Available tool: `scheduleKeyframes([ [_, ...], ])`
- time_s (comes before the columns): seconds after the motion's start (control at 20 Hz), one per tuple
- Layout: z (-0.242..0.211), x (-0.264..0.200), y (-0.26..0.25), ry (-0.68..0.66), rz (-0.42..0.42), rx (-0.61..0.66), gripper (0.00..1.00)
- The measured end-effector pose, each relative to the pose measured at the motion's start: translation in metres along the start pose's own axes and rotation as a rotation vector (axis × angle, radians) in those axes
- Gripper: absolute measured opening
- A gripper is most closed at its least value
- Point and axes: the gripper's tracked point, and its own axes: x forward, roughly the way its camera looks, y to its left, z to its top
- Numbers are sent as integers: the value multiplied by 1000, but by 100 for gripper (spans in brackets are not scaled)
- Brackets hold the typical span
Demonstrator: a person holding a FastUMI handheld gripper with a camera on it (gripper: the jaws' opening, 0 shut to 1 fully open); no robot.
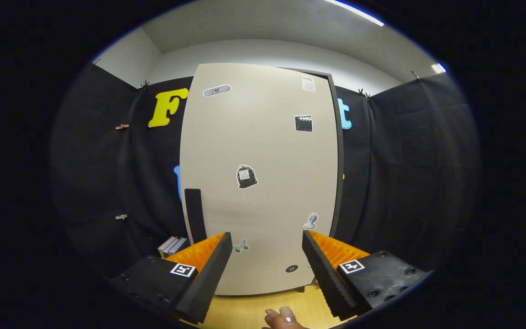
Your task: Open the shoe cabinet door, grab the shoes and put them into the shoe cabinet, then close the shoe cabinet door.
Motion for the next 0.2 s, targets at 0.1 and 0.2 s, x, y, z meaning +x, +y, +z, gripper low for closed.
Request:
scheduleKeyframes([
  [0.1,1,1,2,-5,-1,-2,98],
  [0.2,1,2,4,-5,-2,-4,98],
])
